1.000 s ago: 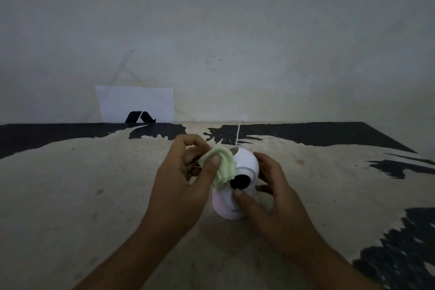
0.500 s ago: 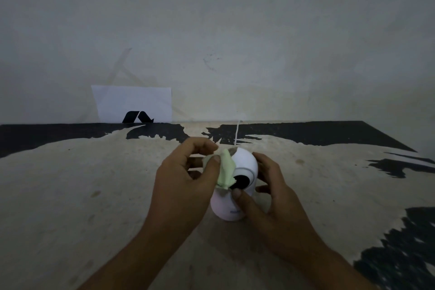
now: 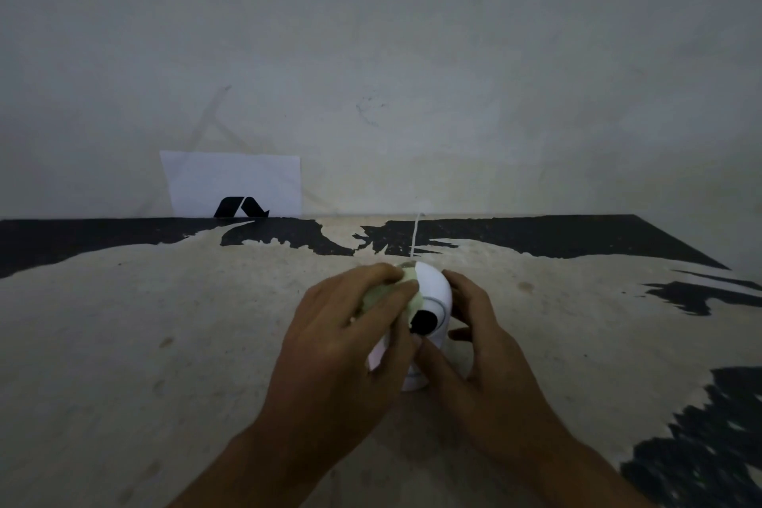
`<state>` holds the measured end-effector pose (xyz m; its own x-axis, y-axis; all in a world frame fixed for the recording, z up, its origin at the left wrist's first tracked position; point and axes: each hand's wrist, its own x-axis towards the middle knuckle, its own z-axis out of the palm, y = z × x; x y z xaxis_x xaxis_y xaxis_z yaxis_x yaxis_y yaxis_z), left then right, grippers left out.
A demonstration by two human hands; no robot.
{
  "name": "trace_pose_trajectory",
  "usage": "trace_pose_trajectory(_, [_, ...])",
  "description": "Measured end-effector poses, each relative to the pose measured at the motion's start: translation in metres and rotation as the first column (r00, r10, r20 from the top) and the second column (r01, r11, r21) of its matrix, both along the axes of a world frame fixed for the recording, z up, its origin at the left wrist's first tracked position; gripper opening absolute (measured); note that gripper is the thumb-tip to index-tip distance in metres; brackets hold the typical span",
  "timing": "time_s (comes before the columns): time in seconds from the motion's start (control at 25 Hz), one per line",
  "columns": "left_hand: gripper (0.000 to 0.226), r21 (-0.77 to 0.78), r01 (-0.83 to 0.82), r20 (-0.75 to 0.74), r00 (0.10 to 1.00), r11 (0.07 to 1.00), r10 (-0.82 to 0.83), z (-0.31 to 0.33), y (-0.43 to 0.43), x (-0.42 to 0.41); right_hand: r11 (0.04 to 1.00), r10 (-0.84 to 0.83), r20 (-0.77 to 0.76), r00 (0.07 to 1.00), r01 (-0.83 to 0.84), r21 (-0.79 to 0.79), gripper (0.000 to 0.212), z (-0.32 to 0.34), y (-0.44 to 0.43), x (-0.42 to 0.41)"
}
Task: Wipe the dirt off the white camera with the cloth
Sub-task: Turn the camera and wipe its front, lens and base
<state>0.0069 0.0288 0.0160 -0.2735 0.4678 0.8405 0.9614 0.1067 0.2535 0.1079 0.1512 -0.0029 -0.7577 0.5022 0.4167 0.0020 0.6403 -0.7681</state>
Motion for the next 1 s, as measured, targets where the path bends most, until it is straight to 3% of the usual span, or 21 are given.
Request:
trace_pose_trajectory(0.28, [0.034,0.004,0.053,0.023,0.998,0.999,-0.053,-0.003,-0.003,-0.007,0.998,-0.047,0.021,0.999,0.046,0.031,0.072,0.002,-0.003,0.000])
trace_pose_trajectory(0.48, [0.034,-0.058,0.142,-0.043,0.989,0.988,-0.145,-0.004,-0.004,-0.007,0.999,-0.037,0.017,0.999,0.037,0.035,0.073,0.005,-0.005,0.000])
trace_pose_trajectory(0.68, [0.031,0.081,0.049,0.151,0.987,0.996,-0.061,0.002,-0.003,-0.012,0.999,-0.029,0.001,1.000,0.029,0.032,0.069,0.003,-0.004,-0.001])
trace_pose_trajectory(0.84, [0.033,-0.021,0.151,0.056,0.987,0.988,-0.150,0.001,-0.003,-0.011,0.999,-0.044,0.022,0.999,0.044,0.022,0.071,0.000,-0.002,-0.002])
trace_pose_trajectory(1.0, [0.027,0.109,0.054,0.388,0.917,0.993,-0.092,0.004,-0.001,-0.020,0.998,-0.038,0.002,0.999,0.038,0.050,0.065,0.003,-0.003,-0.001])
